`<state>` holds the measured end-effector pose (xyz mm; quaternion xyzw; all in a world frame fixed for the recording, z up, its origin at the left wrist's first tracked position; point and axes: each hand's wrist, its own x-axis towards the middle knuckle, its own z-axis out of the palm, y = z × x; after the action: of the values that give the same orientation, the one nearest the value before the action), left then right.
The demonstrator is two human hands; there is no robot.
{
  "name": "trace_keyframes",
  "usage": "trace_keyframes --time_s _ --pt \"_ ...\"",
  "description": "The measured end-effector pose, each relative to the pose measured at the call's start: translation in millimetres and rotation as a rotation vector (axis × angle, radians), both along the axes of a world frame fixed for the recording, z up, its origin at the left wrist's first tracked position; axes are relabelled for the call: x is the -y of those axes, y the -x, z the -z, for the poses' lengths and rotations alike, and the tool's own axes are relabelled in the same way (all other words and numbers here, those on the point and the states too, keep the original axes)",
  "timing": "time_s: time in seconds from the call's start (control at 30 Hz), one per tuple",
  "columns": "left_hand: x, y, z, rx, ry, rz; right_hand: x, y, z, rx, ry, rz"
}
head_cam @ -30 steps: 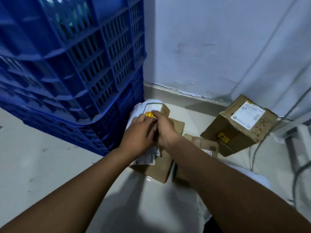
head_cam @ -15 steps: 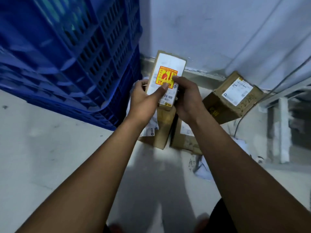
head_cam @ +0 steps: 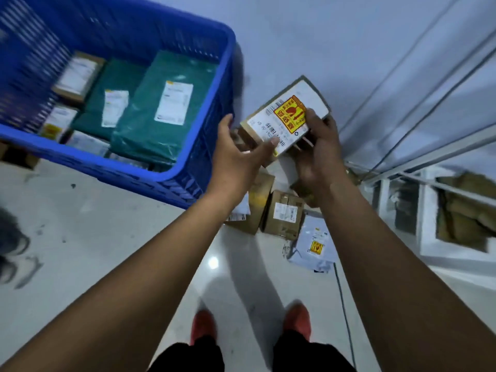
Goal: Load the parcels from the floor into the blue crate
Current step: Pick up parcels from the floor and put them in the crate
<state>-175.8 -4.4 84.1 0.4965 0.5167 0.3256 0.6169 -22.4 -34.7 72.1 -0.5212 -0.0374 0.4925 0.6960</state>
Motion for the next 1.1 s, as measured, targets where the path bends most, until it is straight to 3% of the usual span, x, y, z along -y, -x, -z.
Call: trace_keyframes --time_s 0.17,0.27,0.5,0.67,0.87,0.97,1.1 --pt "-58.1 61.7 -71.2 0.132 0.108 -0.130 -45.2 74.4 -74.1 -0.068 0.071 0.077" --pt "-109.7 124.5 -90.3 0.085 0.109 -0.120 -74.5 124.7 -87.5 -0.015 0.172 -0.065" --pt "-214.7 269.8 -91.6 -0.084 0.220 0.243 -132.1 198.1 -86.4 -0.004 0.250 -0.465" --pt "-267.7 296.4 -77.7 -0.217 0.196 0.573 -172.3 227.5 -63.5 0.076 0.334 -0.620" --pt "-287.7 286.2 -11.8 -0.380 0.200 0.773 -189.7 236.1 -8.8 0.558 0.679 -1.008" --pt "-278.3 284.3 22.0 -0.590 0.073 0.887 -186.9 244.5 20.4 1.050 0.783 -1.230" --pt "-269.7 277.4 64.8 -0.808 -0.158 1.054 -180.2 256.7 45.9 1.381 0.786 -1.357"
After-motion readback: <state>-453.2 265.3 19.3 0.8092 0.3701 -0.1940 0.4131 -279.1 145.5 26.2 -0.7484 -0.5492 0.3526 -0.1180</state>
